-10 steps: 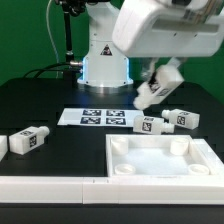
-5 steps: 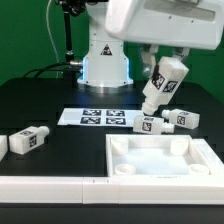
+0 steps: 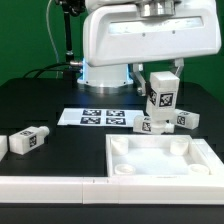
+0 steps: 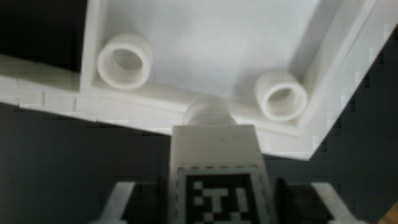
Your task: Assemble one leg
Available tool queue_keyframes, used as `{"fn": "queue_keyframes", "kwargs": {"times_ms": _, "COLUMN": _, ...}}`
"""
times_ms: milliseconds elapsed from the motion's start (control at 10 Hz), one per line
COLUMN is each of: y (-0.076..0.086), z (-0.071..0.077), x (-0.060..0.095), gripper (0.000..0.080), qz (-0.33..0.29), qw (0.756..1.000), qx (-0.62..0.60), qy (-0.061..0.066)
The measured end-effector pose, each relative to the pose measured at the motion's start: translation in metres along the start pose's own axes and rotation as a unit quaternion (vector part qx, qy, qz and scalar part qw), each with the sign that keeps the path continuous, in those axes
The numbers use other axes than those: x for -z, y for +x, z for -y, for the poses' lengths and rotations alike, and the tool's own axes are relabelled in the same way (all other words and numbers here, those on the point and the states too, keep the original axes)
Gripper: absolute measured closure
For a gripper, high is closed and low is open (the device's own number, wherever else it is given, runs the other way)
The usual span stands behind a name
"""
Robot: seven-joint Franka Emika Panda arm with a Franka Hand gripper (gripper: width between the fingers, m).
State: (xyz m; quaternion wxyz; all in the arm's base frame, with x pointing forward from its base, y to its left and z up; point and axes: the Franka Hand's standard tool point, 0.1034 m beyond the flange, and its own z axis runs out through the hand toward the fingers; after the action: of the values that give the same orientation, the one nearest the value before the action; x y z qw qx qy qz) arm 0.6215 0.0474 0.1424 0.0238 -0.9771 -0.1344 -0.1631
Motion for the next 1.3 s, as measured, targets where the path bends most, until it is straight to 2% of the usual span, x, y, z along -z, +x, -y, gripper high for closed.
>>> {"fn": "queue_keyframes", "kwargs": {"times_ms": 200, "y": -0.005, "z": -0.021, "x": 0.002, "gripper": 0.0515, "qz": -0.051, "qw": 0.998, "qx": 0.011, "qy": -0.039}}
{"fn": "queue_keyframes", "kwargs": {"times_ms": 300, "y": -0.006, "z": -0.026, "x": 0.002, "gripper": 0.0515, "qz": -0.067, "qw": 0.996, "qx": 0.012, "qy": -0.052}}
{"fn": "queue_keyframes", "kwargs": {"times_ms": 400, "y": -0.007, "z": -0.027, "x": 0.000, "gripper": 0.0515, "qz": -0.078, "qw": 0.995, "qx": 0.004, "qy": -0.059}}
{"fn": "queue_keyframes", "kwargs": {"times_ms": 600, "y": -0.007, "z": 0.013, "x": -0.011, "gripper": 0.0515, "qz": -0.065, "qw": 0.997, "qx": -0.040, "qy": -0.032}}
{"fn": "queue_keyframes", "kwargs": {"times_ms": 800, "y": -0.007, "z": 0.033, "x": -0.025, "gripper": 0.0515, "qz": -0.060, "qw": 0.997, "qx": -0.054, "qy": -0.020}}
{"fn": "queue_keyframes", "kwargs": {"times_ms": 900, "y": -0.010, "z": 0.054, "x": -0.033, "gripper": 0.0515, "qz": -0.054, "qw": 0.995, "qx": -0.087, "qy": -0.010}}
{"fn": "queue_keyframes", "kwargs": {"times_ms": 1000, "y": -0.010, "z": 0.061, "x": -0.035, "gripper": 0.0515, "qz": -0.052, "qw": 0.996, "qx": -0.078, "qy": -0.009}}
{"fn": "queue_keyframes", "kwargs": {"times_ms": 1300, "y": -0.012, "z": 0.057, "x": -0.037, "gripper": 0.0515, "qz": -0.052, "qw": 0.995, "qx": -0.081, "qy": -0.011}}
